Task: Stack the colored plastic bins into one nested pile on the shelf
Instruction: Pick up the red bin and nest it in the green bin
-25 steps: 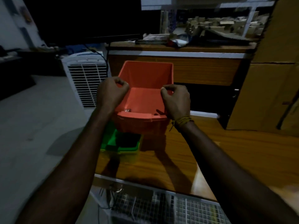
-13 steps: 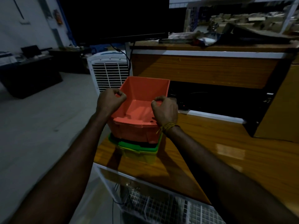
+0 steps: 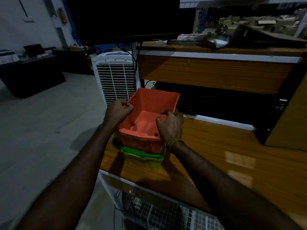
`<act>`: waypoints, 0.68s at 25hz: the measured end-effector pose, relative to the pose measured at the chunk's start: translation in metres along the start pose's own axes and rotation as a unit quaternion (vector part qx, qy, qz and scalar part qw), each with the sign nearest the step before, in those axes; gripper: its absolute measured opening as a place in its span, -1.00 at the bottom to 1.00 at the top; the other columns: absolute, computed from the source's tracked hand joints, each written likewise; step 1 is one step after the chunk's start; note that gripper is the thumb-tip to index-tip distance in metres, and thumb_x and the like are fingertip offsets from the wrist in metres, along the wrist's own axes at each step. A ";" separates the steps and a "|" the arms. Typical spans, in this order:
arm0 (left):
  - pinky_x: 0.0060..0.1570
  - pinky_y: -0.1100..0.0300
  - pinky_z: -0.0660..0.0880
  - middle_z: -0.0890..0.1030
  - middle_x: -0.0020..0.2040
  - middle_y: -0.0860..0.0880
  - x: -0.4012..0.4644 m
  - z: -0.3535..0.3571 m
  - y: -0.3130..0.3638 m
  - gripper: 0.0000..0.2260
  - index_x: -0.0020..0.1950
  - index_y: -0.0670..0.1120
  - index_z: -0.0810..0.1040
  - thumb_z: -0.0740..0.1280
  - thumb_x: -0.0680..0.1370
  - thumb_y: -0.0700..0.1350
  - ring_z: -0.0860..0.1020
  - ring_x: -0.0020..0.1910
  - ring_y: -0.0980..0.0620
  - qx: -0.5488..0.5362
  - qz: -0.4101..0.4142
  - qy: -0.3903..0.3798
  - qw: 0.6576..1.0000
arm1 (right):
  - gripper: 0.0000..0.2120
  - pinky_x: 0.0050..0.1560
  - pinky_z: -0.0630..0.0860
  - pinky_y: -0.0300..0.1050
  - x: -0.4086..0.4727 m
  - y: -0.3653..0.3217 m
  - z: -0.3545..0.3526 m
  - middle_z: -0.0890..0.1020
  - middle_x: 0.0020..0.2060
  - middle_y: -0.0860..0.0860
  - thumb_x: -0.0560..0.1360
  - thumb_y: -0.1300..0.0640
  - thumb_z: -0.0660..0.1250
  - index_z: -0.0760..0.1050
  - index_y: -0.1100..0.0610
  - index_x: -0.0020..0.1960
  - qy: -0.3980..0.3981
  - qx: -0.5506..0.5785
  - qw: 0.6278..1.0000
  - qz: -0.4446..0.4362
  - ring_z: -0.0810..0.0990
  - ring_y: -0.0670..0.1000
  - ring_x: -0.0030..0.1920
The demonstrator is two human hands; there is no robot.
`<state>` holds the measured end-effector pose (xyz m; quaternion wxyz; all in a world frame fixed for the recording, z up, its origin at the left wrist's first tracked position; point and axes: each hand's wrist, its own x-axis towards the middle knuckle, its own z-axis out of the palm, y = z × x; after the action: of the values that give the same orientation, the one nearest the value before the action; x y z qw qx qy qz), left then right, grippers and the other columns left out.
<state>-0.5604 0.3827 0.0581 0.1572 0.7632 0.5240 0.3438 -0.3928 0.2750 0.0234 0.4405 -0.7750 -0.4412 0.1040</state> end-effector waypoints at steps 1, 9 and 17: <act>-0.06 0.16 0.43 0.70 -0.02 -0.06 -0.001 0.003 -0.004 -0.92 -0.15 0.00 0.64 0.40 0.49 -0.02 0.62 -0.02 -0.05 0.002 -0.005 -0.004 1.000 | -0.65 0.32 0.33 0.03 -0.001 0.002 0.002 0.38 0.26 0.22 0.45 0.01 0.29 0.53 0.00 0.23 0.000 -0.005 1.000 -0.003 0.35 0.26 0.29; -0.07 0.19 0.41 0.70 -0.04 -0.09 -0.012 0.029 -0.027 -0.90 -0.13 -0.06 0.67 0.42 0.47 -0.05 0.62 -0.03 -0.08 0.001 -0.048 -0.021 0.999 | -0.65 0.39 0.30 0.03 -0.009 0.024 0.019 0.28 0.35 0.23 0.50 0.03 0.30 0.49 0.03 0.28 -0.059 -0.036 0.998 0.012 0.28 0.26 0.37; -0.05 0.15 0.46 0.71 -0.03 -0.09 -0.022 0.052 -0.048 -0.90 -0.13 -0.05 0.69 0.42 0.44 -0.05 0.64 -0.01 -0.10 0.045 -0.064 -0.077 0.994 | -0.63 0.30 0.39 0.08 -0.017 0.044 0.029 0.29 0.34 0.24 0.54 0.00 0.26 0.44 0.06 0.32 -0.112 -0.135 0.984 -0.042 0.31 0.27 0.34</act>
<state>-0.5618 0.3886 -0.0157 0.1844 0.7588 0.5727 0.2494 -0.3929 0.2692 -0.0322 0.2832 -0.7916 -0.5301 0.1108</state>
